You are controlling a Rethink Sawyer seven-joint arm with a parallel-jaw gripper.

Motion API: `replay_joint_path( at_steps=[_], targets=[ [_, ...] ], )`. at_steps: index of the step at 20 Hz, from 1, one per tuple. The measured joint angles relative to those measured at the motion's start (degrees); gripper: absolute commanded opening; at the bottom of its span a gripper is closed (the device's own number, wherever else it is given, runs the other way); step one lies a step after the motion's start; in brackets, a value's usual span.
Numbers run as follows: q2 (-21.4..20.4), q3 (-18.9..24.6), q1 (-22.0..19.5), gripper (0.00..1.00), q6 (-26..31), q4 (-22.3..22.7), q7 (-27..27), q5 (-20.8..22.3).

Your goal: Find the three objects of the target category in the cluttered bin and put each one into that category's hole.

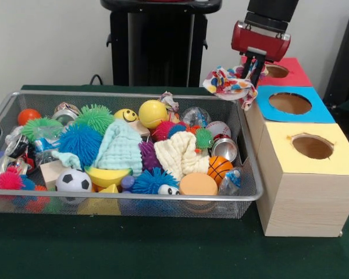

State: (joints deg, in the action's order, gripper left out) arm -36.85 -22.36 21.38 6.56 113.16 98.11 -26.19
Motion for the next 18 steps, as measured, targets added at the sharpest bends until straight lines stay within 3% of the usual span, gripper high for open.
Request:
replay_joint_path(
  at_steps=[9,18],
  targets=[
    [-3.7,-1.0,-0.9,0.0,6.2,-0.9,0.0,0.0],
    [-4.8,-1.0,-2.1,0.0,6.5,-3.2,0.0,0.0]
  ],
)
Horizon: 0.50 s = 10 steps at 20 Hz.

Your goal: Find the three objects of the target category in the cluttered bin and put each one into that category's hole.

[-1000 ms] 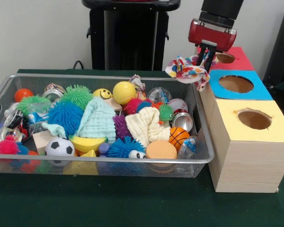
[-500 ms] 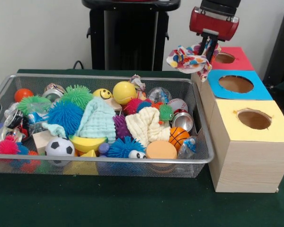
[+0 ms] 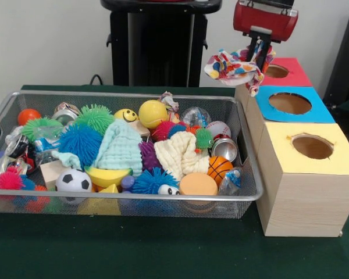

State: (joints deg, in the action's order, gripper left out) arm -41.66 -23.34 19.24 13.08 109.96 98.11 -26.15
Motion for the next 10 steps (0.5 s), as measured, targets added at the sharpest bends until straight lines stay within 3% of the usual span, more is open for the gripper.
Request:
replay_joint_path(
  at_steps=[10],
  targets=[
    [0.9,0.0,0.0,0.0,0.0,-3.2,0.0,0.0]
  ],
)
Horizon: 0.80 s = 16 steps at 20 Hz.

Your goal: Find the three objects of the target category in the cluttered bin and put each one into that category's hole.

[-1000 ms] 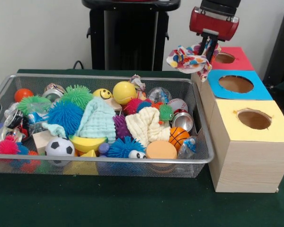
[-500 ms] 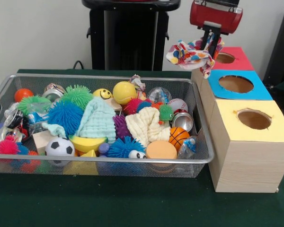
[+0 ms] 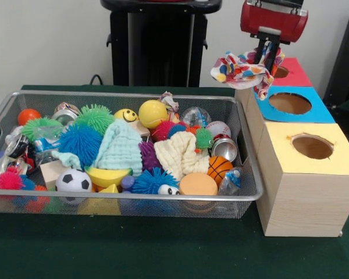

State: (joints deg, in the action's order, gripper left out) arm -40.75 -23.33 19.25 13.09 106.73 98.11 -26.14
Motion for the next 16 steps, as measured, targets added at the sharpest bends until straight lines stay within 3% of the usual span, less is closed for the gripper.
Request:
replay_joint_path(
  at_steps=[16],
  targets=[
    [4.6,1.4,-0.3,0.0,0.0,-2.7,0.0,-1.0]
  ],
)
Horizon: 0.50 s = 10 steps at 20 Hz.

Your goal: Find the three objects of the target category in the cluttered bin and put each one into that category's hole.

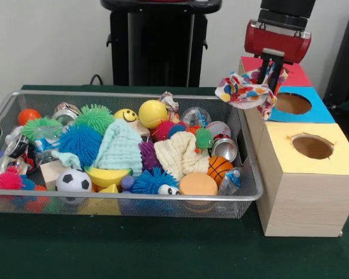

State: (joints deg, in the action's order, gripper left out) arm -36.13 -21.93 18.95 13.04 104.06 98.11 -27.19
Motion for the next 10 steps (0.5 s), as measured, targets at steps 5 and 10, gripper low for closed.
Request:
replay_joint_path(
  at_steps=[5,10],
  targets=[
    [1.3,0.0,0.4,0.0,0.0,-0.4,0.0,-1.3],
    [2.5,0.1,0.7,0.0,0.0,-0.7,0.5,-3.0]
  ],
)
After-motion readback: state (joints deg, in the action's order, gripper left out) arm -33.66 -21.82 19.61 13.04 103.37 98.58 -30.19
